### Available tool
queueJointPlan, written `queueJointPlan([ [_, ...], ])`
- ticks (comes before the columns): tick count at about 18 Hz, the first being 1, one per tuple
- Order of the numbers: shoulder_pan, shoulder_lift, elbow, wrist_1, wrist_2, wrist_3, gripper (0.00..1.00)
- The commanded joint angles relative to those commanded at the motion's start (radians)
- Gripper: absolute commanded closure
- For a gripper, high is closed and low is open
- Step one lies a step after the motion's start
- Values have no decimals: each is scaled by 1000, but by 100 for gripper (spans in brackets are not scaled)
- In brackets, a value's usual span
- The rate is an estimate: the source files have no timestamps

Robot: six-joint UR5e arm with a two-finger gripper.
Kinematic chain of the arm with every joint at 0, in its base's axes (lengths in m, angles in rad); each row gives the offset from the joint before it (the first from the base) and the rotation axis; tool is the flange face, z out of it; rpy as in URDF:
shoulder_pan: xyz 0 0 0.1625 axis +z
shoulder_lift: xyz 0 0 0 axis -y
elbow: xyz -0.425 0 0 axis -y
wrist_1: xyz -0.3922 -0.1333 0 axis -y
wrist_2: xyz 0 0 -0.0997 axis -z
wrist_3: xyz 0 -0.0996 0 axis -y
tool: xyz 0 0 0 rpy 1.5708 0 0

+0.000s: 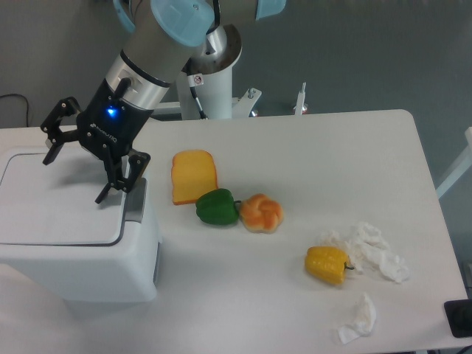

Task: Close the trash can
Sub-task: 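Press the gripper on the lid to seat it shut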

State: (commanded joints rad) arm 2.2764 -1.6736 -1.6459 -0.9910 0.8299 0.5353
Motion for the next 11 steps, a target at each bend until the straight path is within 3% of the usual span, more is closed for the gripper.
queueJointPlan([
  [11, 0, 2, 0, 0, 8, 8, 0],
])
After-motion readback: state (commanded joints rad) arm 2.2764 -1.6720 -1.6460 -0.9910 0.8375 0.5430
